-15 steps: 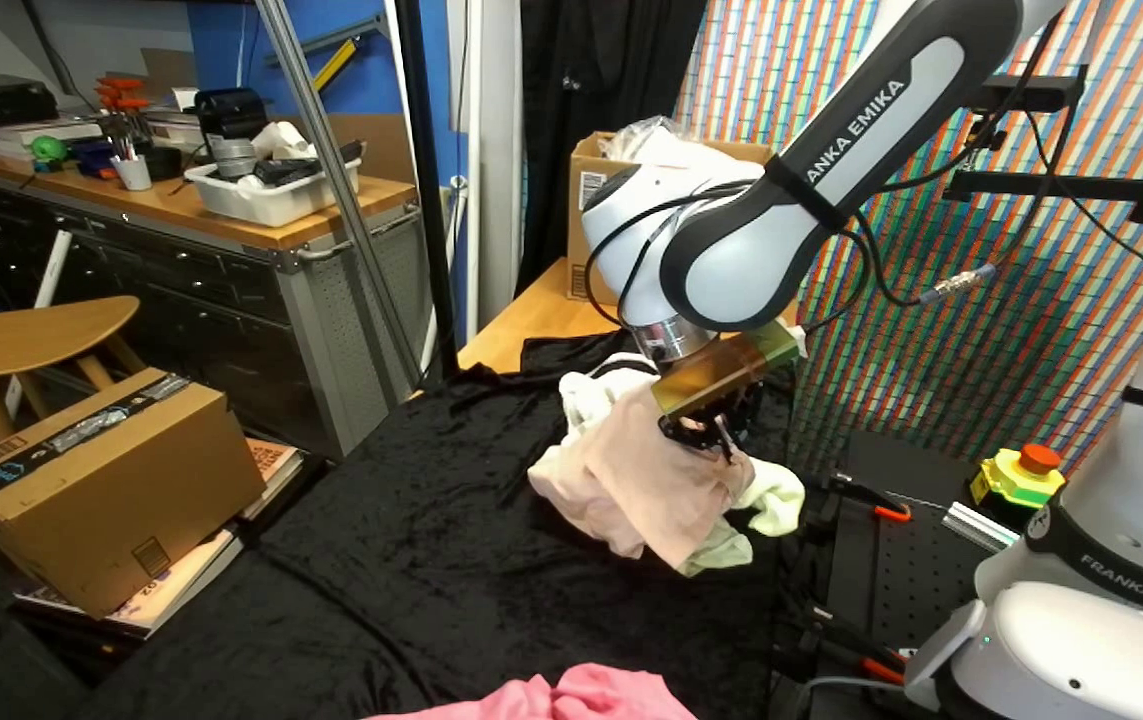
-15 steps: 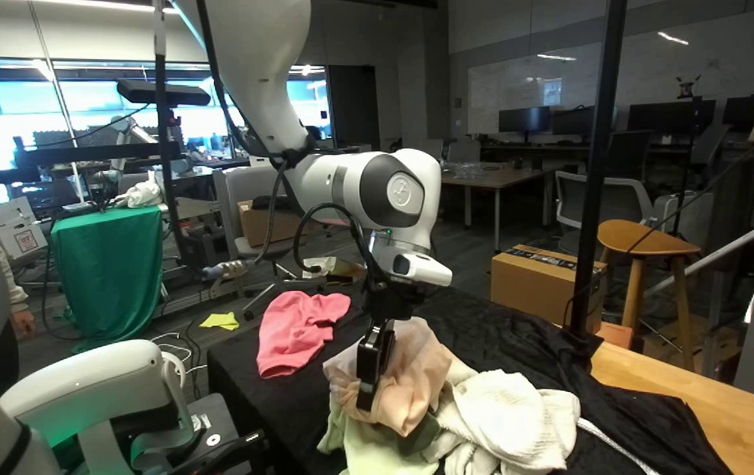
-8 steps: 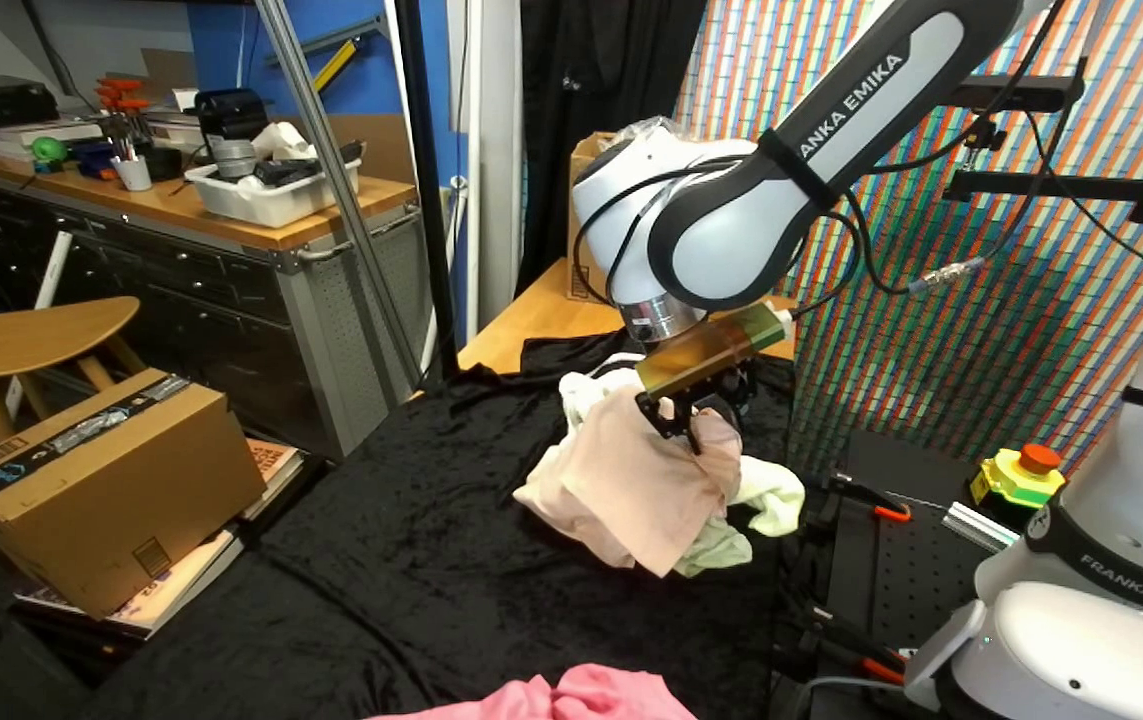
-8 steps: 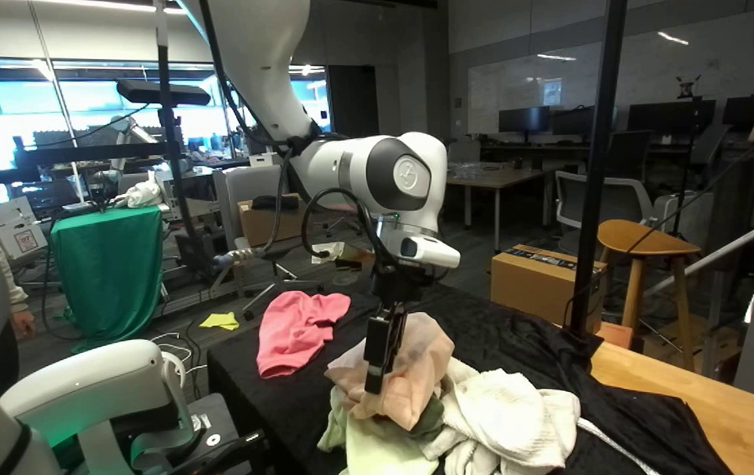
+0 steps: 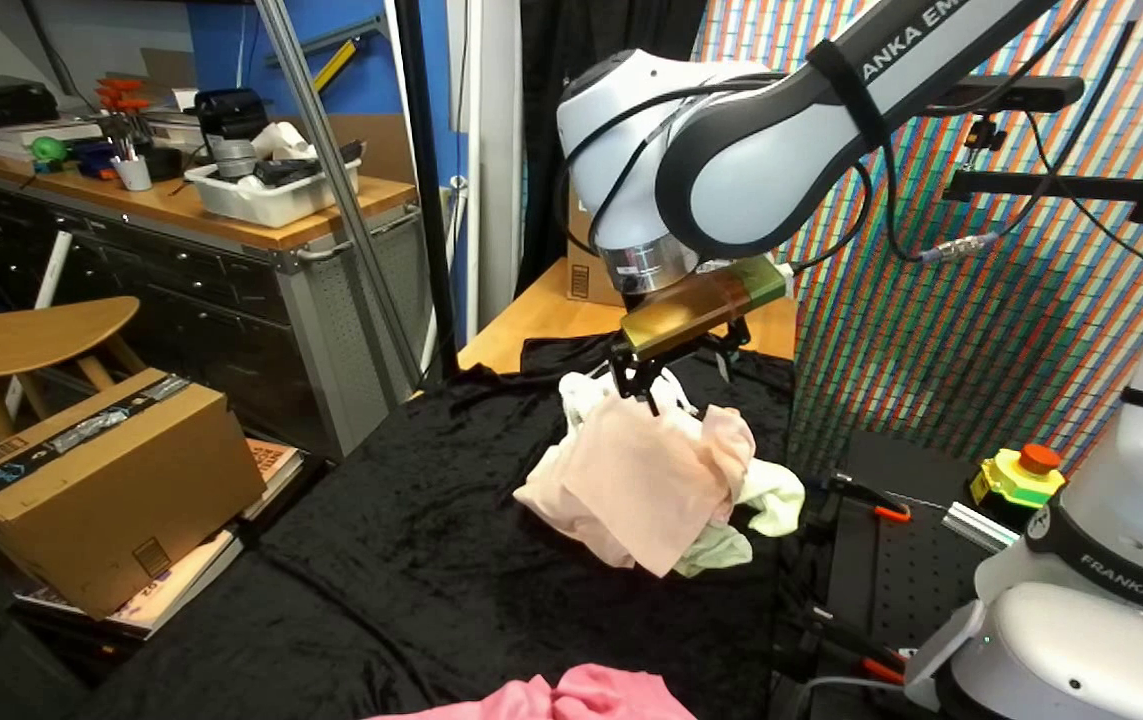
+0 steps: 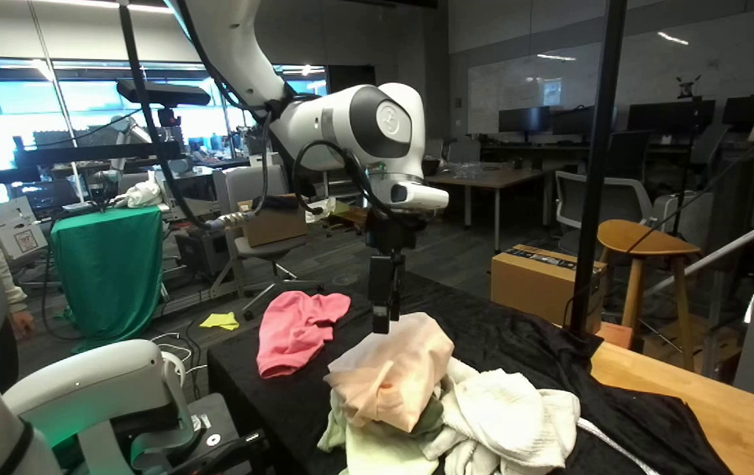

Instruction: Pile up the things on the table

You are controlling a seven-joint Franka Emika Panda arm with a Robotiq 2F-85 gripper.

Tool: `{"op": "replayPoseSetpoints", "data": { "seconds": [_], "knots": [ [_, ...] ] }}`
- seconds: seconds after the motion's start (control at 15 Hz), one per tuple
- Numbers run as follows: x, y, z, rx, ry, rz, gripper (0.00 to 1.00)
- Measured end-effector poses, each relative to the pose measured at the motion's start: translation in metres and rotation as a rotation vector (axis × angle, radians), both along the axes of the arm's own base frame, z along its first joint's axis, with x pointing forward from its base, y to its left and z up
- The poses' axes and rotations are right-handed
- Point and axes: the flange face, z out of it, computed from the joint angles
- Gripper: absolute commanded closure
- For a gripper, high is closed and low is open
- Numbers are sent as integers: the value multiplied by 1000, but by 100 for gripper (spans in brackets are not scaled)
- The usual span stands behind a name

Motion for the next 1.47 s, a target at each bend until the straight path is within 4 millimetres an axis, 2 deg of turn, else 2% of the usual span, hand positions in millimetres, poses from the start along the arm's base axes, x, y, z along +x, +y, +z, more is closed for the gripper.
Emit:
{"op": "replayPoseSetpoints", "data": {
  "seconds": [0.33,0.6,0.8,1.07,1.27,1.47],
  "knots": [
    [-12,79,27,32,-44,252,0],
    [-30,145,30,73,-68,468,0],
    [-38,185,20,118,-85,624,0],
    [-37,232,-11,152,-104,836,0],
    [-31,259,-34,188,-97,952,0],
    [-22,279,-46,230,-89,1026,0]
  ]
}}
